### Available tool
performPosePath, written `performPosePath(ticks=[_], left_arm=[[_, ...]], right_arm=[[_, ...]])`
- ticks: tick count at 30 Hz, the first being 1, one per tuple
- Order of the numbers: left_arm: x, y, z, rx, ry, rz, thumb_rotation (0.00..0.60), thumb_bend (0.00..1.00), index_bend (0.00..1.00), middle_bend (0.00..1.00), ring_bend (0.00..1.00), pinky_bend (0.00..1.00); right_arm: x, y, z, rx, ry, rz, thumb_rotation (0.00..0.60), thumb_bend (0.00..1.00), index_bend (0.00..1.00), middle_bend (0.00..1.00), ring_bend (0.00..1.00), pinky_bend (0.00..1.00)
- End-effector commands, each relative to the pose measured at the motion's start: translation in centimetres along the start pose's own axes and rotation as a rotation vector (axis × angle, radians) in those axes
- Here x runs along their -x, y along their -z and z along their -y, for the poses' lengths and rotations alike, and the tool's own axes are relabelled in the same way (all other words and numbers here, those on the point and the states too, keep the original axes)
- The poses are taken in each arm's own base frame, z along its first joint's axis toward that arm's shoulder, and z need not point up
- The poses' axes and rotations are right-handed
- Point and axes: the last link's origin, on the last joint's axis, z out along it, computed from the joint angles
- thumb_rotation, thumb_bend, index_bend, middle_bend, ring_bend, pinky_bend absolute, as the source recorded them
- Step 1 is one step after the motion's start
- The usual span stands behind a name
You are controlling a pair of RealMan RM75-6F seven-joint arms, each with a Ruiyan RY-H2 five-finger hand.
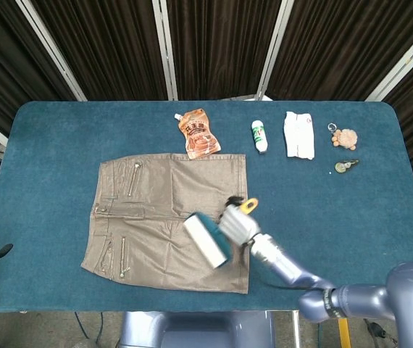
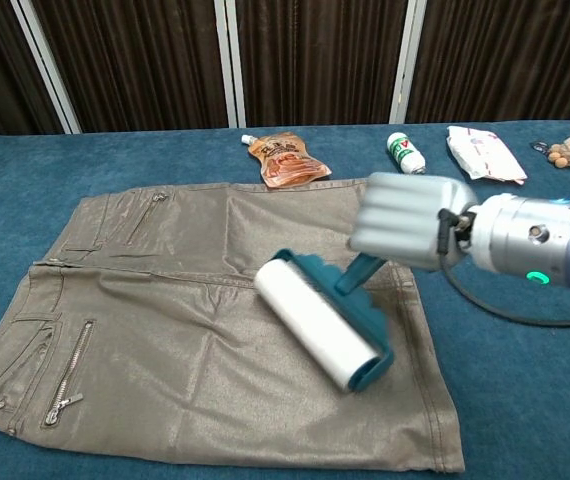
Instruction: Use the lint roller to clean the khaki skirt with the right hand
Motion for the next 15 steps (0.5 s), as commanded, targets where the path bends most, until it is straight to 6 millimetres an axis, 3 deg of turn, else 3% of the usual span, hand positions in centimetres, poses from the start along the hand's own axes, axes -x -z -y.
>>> performPosePath(ticks=[1, 8, 15], left_arm=[[0.1, 0.0, -0.1, 0.0, -0.002, 0.002, 0.6, 0.0, 0.0, 0.0, 0.0, 0.0], [0.4, -0.1, -0.5, 0.005, -0.013, 0.008, 0.6, 0.0, 0.0, 0.0, 0.0, 0.0], [0.6, -0.1, -0.7, 0.006, -0.016, 0.011, 0.6, 0.0, 0.0, 0.0, 0.0, 0.0]], right_arm=[[4.1, 1.6, -2.3, 0.054, -0.001, 0.078, 0.6, 0.69, 0.45, 0.55, 0.45, 0.45], [9.7, 4.4, -5.3, 0.148, -0.087, 0.209, 0.6, 0.69, 0.45, 0.55, 0.45, 0.44], [11.7, 5.6, -6.1, 0.191, -0.133, 0.253, 0.6, 0.69, 0.45, 0.55, 0.45, 0.44]])
